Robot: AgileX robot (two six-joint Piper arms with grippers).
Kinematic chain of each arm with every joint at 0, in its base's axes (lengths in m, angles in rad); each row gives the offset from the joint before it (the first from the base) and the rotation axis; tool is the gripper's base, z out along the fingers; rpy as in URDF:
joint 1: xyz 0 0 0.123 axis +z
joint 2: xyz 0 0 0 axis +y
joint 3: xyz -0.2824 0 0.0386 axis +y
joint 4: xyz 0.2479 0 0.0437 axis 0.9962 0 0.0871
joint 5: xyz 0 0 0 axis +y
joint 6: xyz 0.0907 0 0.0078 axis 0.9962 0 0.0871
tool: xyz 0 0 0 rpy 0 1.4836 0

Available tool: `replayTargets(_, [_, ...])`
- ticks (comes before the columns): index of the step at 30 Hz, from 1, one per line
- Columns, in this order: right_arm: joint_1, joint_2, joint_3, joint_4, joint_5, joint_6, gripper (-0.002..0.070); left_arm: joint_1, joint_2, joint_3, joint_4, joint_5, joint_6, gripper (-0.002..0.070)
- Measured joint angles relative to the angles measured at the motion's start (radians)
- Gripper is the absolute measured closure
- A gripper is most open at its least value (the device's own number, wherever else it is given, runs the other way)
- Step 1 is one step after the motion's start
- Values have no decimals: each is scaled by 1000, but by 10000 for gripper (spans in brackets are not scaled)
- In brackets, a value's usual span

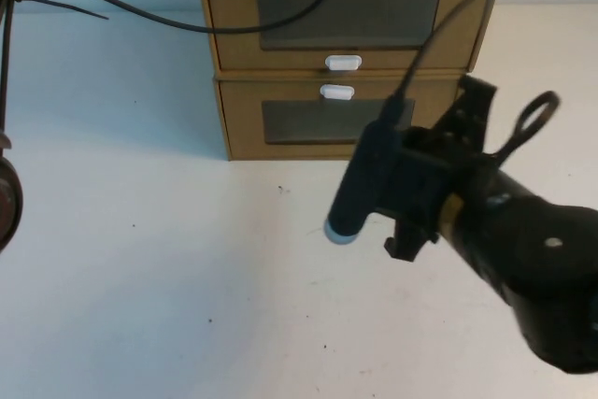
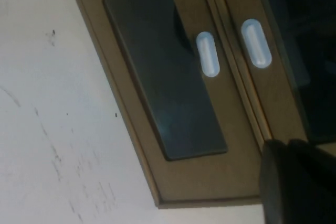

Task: Open the shoe box
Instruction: 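Pull the top drawer of the cardboard box fully open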

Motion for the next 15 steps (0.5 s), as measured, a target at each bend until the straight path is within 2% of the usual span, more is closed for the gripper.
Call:
replayTargets(10, [2, 254, -222, -34, 69, -121, 685, 17, 0, 0, -1, 4, 0, 680])
replayTargets(15, [2, 322, -318, -34, 76, -225, 630, 19, 0, 0, -2, 6, -2, 680])
